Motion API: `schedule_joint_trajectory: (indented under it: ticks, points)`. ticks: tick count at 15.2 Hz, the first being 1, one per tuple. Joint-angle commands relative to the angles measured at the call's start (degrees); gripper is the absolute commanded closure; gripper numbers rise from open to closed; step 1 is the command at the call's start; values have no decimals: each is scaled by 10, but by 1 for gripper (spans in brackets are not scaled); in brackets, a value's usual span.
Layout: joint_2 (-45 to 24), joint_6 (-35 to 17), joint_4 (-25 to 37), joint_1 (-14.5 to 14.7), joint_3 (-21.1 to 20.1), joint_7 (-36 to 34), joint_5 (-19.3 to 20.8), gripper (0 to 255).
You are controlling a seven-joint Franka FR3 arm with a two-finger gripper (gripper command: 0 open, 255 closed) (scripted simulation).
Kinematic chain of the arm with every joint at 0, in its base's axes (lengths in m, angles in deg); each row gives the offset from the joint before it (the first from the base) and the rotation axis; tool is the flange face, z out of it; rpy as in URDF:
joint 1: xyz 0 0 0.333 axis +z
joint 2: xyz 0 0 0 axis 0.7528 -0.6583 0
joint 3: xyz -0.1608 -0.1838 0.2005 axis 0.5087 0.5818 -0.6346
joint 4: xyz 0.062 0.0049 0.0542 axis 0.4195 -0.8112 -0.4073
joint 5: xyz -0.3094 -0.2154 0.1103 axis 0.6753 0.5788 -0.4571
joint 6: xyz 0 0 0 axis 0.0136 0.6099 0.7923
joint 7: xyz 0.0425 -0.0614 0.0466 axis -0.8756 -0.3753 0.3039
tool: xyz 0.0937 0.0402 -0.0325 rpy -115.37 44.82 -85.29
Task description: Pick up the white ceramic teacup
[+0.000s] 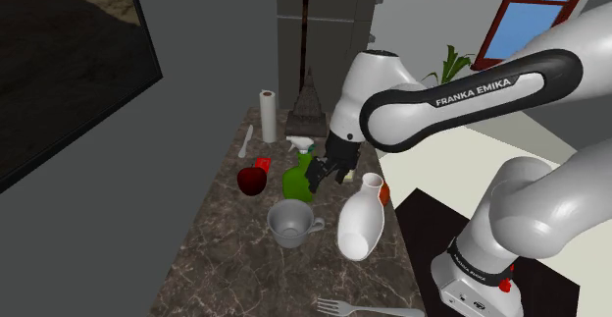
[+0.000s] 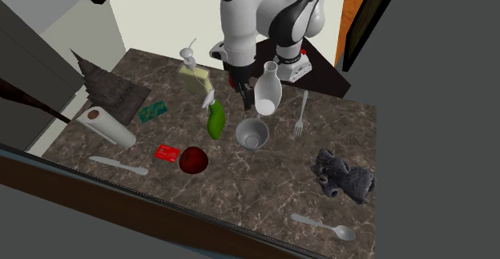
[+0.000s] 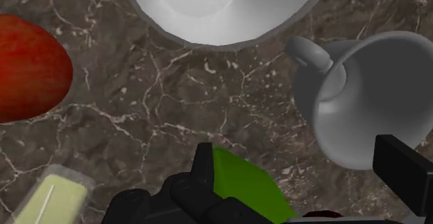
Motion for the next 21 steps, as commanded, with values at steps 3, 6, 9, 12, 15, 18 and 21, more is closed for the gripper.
schedule_joint_trajectory:
  ticks: [3,6,9,12,15,18,21]
  points:
    - [-82,-97,8,14,-47,-37,-27,0]
    - [-122,-140,13,17,-65,-51,-32,0]
    - [-144,-170,5,19,-69,-46,-36,0]
    - [-169,-201,-2,20,-73,-40,-41,0]
    - [-174,-207,-2,20,-73,-39,-41,255]
    - [-174,-207,-2,20,-73,-39,-41,255]
    - [-174,-207,-2,20,-73,-39,-41,255]
